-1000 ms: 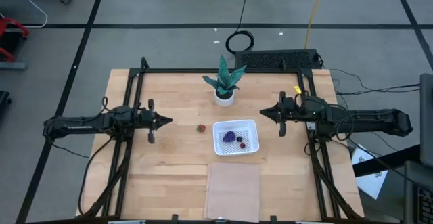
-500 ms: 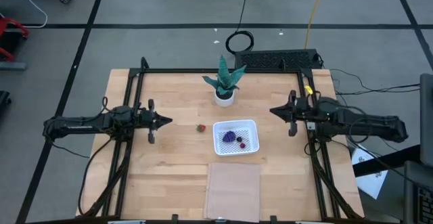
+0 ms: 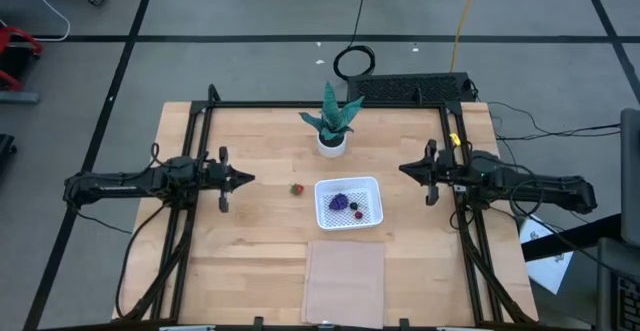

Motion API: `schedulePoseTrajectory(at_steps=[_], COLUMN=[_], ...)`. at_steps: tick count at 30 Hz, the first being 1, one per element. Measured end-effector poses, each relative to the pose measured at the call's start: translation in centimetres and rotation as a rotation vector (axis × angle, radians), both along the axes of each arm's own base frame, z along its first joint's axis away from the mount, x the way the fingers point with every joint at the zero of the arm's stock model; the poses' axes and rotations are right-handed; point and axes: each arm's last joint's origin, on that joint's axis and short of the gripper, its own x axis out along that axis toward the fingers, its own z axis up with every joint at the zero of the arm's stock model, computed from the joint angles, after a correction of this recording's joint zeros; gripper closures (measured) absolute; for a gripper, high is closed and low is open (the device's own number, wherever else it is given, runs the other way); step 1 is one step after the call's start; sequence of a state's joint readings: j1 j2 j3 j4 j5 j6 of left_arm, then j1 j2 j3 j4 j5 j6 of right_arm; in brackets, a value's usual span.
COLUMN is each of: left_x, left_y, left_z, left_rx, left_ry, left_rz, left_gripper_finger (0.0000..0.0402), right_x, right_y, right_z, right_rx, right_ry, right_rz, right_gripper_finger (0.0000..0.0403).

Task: Pick and placing Produce into tupperware
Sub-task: Put the strawberry into the basket

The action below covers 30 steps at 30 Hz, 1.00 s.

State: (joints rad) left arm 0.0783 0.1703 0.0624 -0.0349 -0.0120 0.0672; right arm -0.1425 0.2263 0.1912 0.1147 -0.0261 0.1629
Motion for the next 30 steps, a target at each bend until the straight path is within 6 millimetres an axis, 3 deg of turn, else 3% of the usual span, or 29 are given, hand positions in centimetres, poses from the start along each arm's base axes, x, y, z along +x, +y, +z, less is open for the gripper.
schedulePoseTrajectory(at_steps=[12,19,30], left_x=[0.0,0.0,0.0], left_y=[0.1,0.1,0.1], left_z=[0.0,0.0,0.0], left_rx=[-0.002,-0.012,-0.075], left_ry=[-0.001,-0.002,-0.009], left_rz=[0.030,0.044,0.046], left_gripper_finger=[0.0385,0.0385,0.0385], right_x=[-0.1,-0.2,-0.2], right_y=[0.0,0.0,0.1], right_z=[-2.0,-1.4,-1.6], right_rx=[-0.038,-0.087,-0.093], right_ry=[-0.051,-0.146,-0.133], right_rz=[-0.003,-0.003,0.034], right_gripper_finger=[0.0403,0.0403,0.0403])
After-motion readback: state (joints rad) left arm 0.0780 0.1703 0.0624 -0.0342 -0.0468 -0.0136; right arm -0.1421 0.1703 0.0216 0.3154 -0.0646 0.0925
